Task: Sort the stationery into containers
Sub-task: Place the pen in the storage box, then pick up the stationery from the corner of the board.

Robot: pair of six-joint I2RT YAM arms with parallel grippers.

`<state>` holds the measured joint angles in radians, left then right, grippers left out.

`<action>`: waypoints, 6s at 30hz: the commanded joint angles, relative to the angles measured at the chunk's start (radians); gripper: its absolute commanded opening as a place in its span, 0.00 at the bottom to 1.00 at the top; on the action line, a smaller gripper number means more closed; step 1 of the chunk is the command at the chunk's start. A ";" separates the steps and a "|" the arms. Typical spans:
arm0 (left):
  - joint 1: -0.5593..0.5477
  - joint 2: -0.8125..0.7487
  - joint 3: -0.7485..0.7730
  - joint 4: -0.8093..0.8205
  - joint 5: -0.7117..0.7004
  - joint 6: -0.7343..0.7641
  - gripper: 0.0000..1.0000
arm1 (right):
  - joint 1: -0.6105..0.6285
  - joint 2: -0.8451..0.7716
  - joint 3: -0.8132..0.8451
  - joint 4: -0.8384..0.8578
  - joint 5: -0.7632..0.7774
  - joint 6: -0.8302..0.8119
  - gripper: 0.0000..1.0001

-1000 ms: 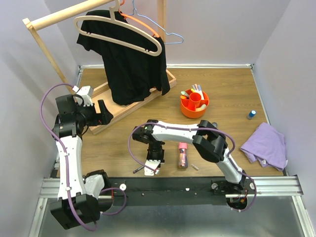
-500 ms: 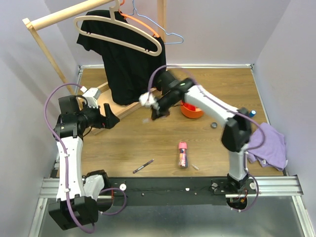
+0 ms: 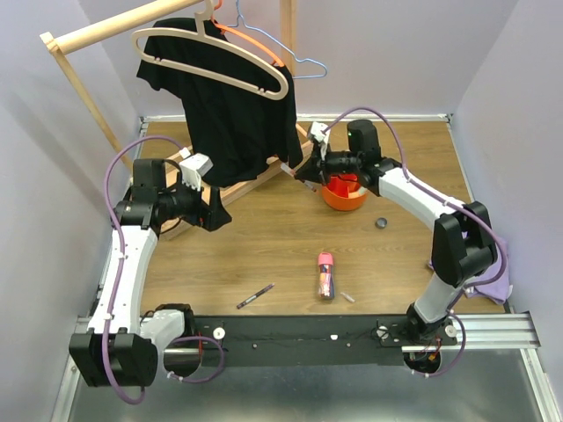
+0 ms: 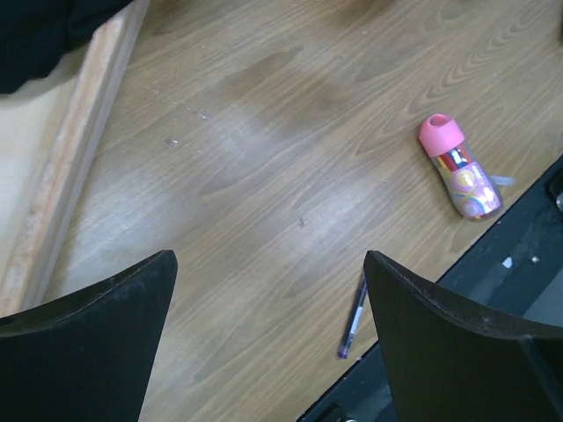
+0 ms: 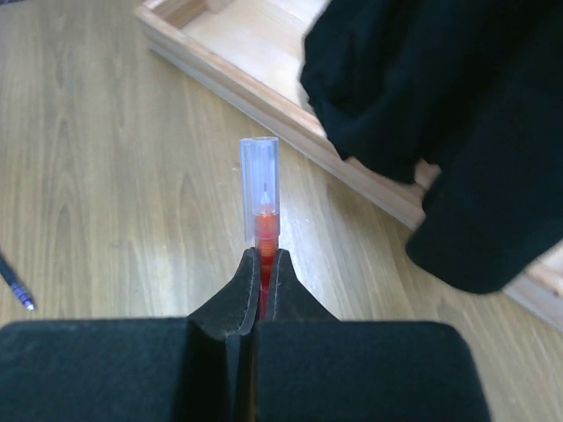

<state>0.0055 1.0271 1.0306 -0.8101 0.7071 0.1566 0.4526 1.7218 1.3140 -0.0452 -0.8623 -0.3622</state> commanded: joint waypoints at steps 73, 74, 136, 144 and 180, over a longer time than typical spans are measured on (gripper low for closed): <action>-0.409 0.105 0.086 -0.077 -0.258 0.206 0.98 | -0.715 -0.391 -0.237 -0.367 0.662 0.342 0.67; -0.409 0.103 0.085 -0.064 -0.244 0.198 0.98 | -0.744 -0.361 -0.204 -0.421 0.645 0.347 0.67; -0.401 0.166 0.028 0.094 -0.255 0.080 0.99 | -0.922 0.134 0.014 -0.456 0.700 0.170 0.55; -0.401 0.177 0.039 0.094 -0.259 0.081 0.99 | -0.922 0.128 0.005 -0.475 0.707 0.163 0.51; -0.378 0.137 -0.009 0.117 -0.251 0.069 0.99 | -0.922 0.075 -0.036 -0.530 0.710 0.129 0.19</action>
<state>-0.3794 1.1927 1.0351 -0.7147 0.4534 0.2363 -0.4648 1.8347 1.2930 -0.5247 -0.1669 -0.2127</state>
